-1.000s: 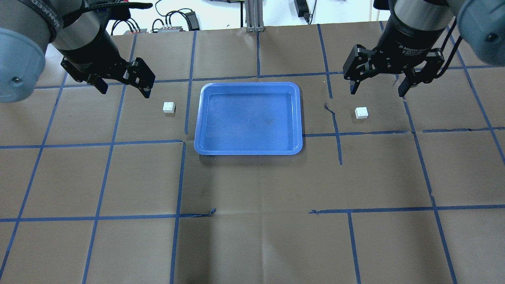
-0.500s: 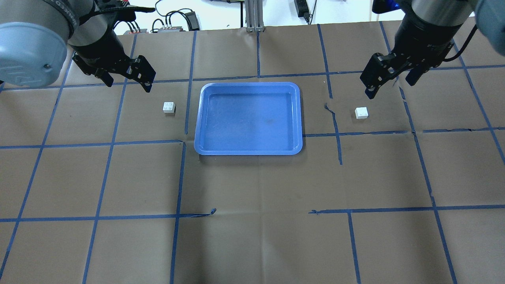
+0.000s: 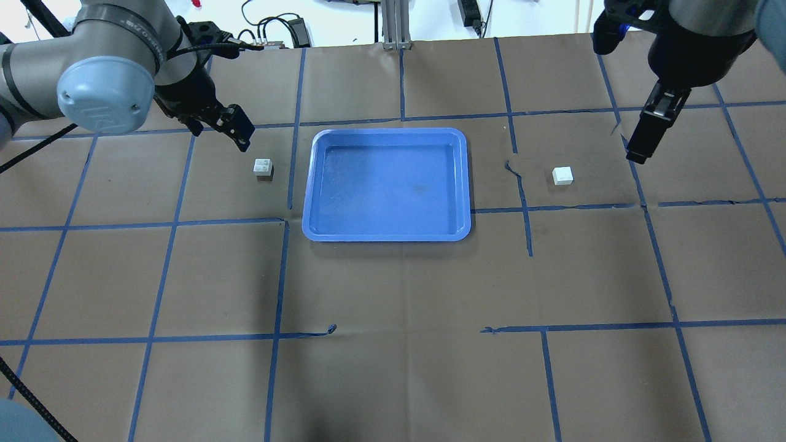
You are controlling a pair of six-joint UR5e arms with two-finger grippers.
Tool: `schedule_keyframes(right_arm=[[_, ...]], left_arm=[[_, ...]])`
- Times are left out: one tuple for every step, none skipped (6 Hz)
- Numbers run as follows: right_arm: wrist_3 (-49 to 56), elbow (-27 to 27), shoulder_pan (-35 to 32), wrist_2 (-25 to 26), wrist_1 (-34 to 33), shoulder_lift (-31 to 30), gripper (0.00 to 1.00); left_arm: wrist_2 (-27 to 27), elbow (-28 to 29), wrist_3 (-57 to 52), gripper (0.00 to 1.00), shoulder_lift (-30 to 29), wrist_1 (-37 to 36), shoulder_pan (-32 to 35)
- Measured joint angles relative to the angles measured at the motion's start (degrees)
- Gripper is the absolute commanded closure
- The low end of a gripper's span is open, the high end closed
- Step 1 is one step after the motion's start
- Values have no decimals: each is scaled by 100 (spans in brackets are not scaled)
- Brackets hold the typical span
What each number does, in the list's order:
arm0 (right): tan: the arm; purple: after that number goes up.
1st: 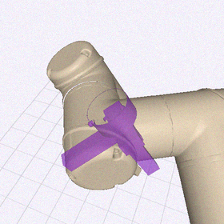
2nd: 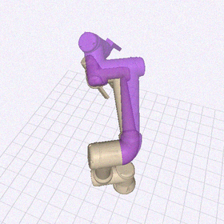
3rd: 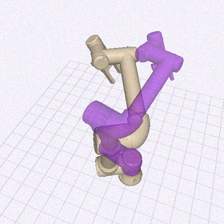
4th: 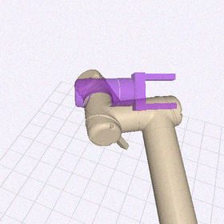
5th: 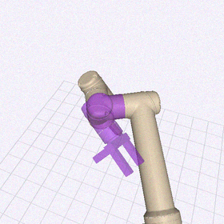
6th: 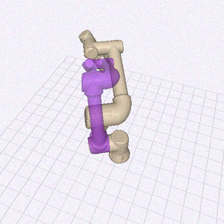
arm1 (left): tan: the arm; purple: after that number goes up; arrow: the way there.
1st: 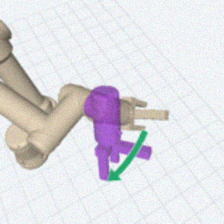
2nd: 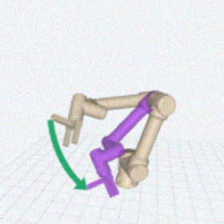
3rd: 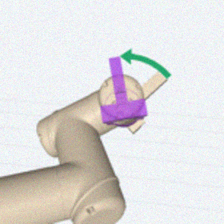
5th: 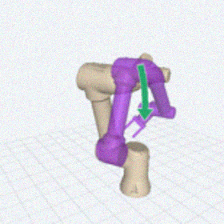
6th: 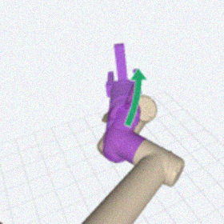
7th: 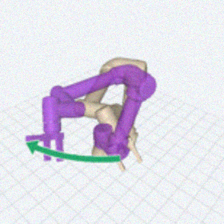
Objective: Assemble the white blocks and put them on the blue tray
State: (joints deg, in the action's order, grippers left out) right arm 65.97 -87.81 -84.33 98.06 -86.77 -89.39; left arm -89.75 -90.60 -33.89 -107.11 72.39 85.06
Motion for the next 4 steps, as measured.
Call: schedule_keyframes(right_arm=[[910,13,114,12,-221,113,0],[1659,21,245,-119,-385,238,0],[2389,12,426,-379,-448,337,0],[3143,5,689,-782,-467,465,0]], left_arm=[[109,-2,-1032,2,-278,-36,-42],[134,58,-2010,2,-522,-92,-94],[118,159,-3018,2,-751,-208,-119],[99,230,-4068,3,-981,-391,-126]])
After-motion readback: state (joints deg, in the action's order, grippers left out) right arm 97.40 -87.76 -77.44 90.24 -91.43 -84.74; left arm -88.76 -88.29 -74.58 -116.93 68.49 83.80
